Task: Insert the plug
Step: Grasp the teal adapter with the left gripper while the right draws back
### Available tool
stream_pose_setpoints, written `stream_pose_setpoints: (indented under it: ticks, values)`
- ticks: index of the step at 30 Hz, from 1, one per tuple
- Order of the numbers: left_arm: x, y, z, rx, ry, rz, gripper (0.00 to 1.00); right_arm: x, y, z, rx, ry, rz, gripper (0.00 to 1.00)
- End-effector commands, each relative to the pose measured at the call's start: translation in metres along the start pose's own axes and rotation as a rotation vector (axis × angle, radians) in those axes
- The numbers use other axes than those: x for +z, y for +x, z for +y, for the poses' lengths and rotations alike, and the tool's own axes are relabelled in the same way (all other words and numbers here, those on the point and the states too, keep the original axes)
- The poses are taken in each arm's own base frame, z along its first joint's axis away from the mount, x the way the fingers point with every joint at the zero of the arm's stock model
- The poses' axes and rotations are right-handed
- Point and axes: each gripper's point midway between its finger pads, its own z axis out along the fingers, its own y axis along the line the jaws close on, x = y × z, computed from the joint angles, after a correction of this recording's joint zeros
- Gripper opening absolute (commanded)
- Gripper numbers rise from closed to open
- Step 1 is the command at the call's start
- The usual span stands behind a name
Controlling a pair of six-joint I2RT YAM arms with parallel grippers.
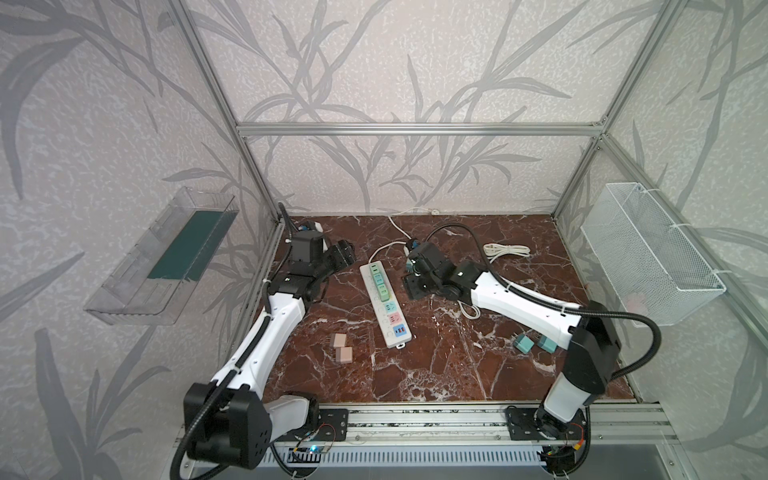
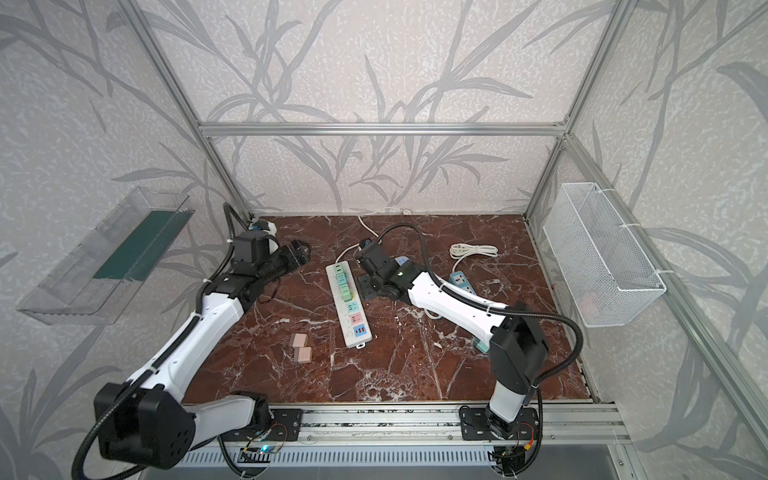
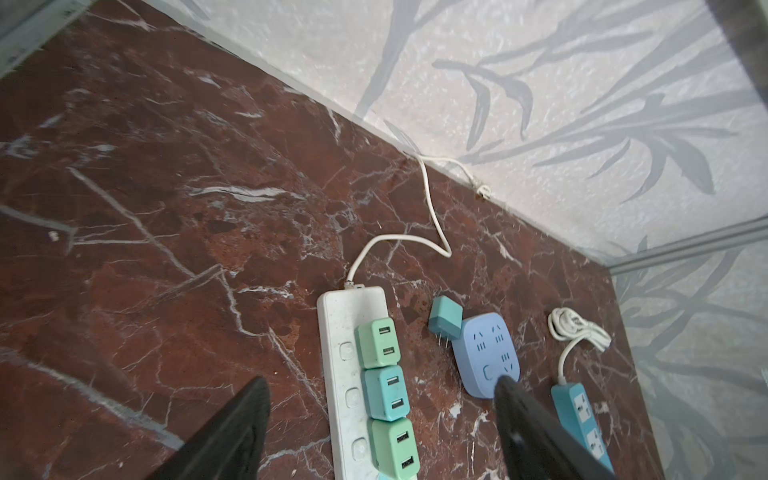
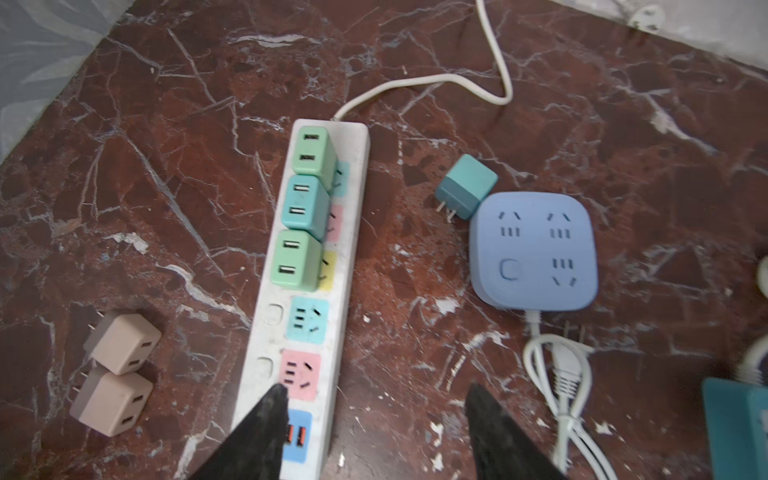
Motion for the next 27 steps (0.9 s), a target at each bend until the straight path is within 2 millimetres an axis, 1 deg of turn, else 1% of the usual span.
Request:
stream_pose_setpoints:
  ticks: [1, 4, 6, 9, 13, 16, 21, 23, 27]
  values:
    - [0.011, 0.021, -0.029, 0.198, -0.012, 0.12, 0.83, -0.019, 0.006, -0.052, 0.109, 0.057, -0.039, 0.68]
    - [0.032, 0.033, -0.048, 0.314, -0.068, 0.196, 0.82, -0.034, 0.022, -0.081, 0.168, 0.07, -0.062, 0.69]
    - [0.049, 0.036, -0.058, 0.35, -0.094, 0.23, 0.82, -0.04, 0.033, -0.09, 0.192, 0.069, -0.071, 0.69]
    - [0.079, 0.037, -0.07, 0.416, -0.144, 0.263, 0.81, -0.042, 0.046, -0.096, 0.22, 0.044, -0.072, 0.69]
    - [0.118, 0.048, -0.085, 0.472, -0.164, 0.327, 0.8, -0.049, 0.056, -0.1, 0.232, 0.015, -0.077, 0.7]
    - [0.141, 0.056, -0.093, 0.533, -0.199, 0.354, 0.79, -0.052, 0.061, -0.102, 0.245, 0.002, -0.096, 0.72]
    - [0.176, 0.078, -0.099, 0.561, -0.21, 0.411, 0.78, -0.057, 0.072, -0.107, 0.252, -0.007, -0.121, 0.74]
    - [0.188, 0.087, -0.101, 0.571, -0.208, 0.432, 0.74, -0.059, 0.077, -0.111, 0.249, 0.003, -0.124, 0.75]
    - [0.208, 0.096, -0.093, 0.598, -0.262, 0.452, 0.71, -0.061, 0.084, -0.117, 0.256, 0.007, -0.129, 0.75]
